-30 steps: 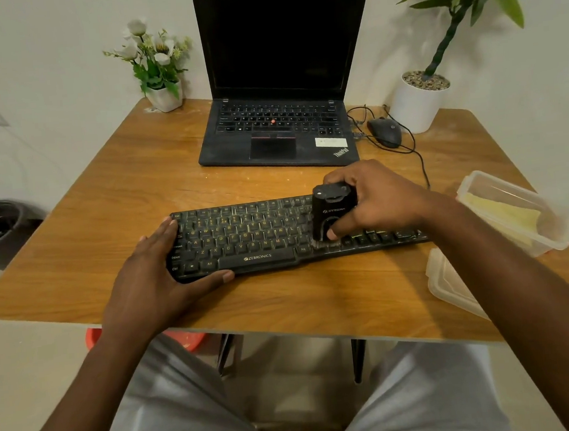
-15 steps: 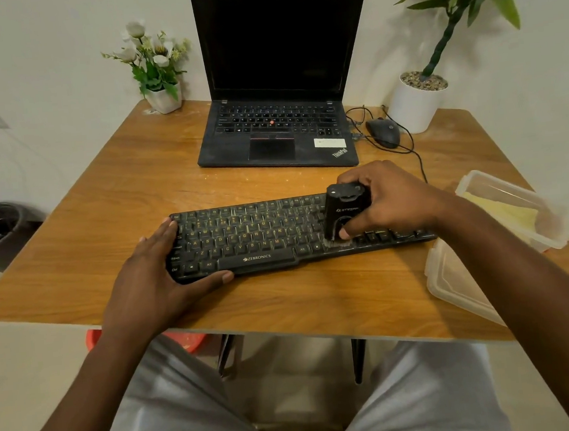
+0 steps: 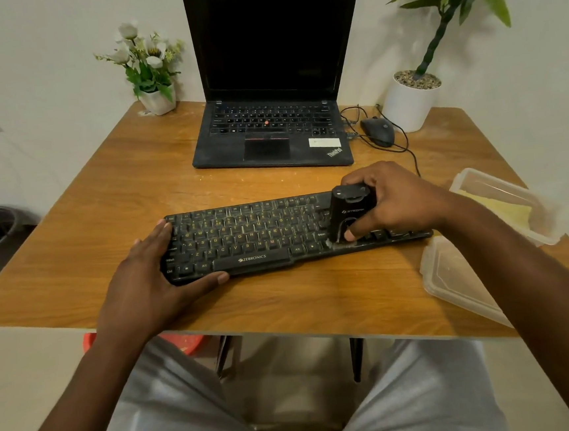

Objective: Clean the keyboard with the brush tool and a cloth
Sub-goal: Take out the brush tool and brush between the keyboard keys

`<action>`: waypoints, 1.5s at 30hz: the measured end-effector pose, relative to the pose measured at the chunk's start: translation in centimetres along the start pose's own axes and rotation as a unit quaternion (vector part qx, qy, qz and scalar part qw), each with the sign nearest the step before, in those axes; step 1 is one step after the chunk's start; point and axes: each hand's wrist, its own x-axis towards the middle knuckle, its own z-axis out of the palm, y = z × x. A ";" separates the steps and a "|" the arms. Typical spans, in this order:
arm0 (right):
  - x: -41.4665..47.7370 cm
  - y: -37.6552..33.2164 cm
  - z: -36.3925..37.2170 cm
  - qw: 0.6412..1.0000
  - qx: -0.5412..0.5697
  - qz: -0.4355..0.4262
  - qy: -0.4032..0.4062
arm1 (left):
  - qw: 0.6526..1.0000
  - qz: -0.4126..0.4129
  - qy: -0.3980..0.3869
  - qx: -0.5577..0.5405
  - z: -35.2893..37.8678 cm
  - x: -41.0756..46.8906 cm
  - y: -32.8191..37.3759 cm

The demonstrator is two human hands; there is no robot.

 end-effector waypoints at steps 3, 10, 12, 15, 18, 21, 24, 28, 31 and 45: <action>-0.3 0.2 -0.3 1.000 -0.011 0.012 0.025 | 1.000 -0.001 -0.001 0.000 -0.1 0.0 0.2; 0.1 -0.9 1.2 0.999 -0.022 -0.006 0.043 | 1.000 0.013 0.014 -0.006 -0.2 -0.2 1.0; 0.0 -1.1 0.8 0.999 -0.030 -0.007 0.016 | 1.000 0.013 0.015 -0.008 -0.2 -0.3 1.0; -0.3 -1.1 0.2 0.999 -0.034 -0.005 -0.008 | 1.000 0.015 0.012 -0.009 -0.4 -0.3 1.2; -0.1 -0.9 0.0 0.999 -0.029 0.001 0.021 | 1.000 0.015 0.010 -0.008 -0.3 -0.2 1.0; 0.3 -0.9 0.5 0.998 -0.022 0.007 0.050 | 1.000 -0.003 -0.002 -0.004 -0.3 -0.2 0.6; 0.3 -1.0 0.6 1.000 -0.018 -0.001 0.022 | 1.000 -0.011 -0.001 -0.004 -0.2 -0.2 0.4; -0.1 -1.1 0.0 0.999 -0.015 0.004 -0.032 | 1.000 -0.011 -0.003 -0.002 -0.1 -0.1 0.4; 0.0 -0.7 -0.4 0.999 -0.038 0.006 0.010 | 1.000 -0.008 -0.002 -0.004 -0.1 0.0 0.3; -0.6 0.9 -1.6 0.999 -0.044 0.026 0.016 | 1.000 -0.002 0.007 -0.007 -0.1 -0.2 0.6</action>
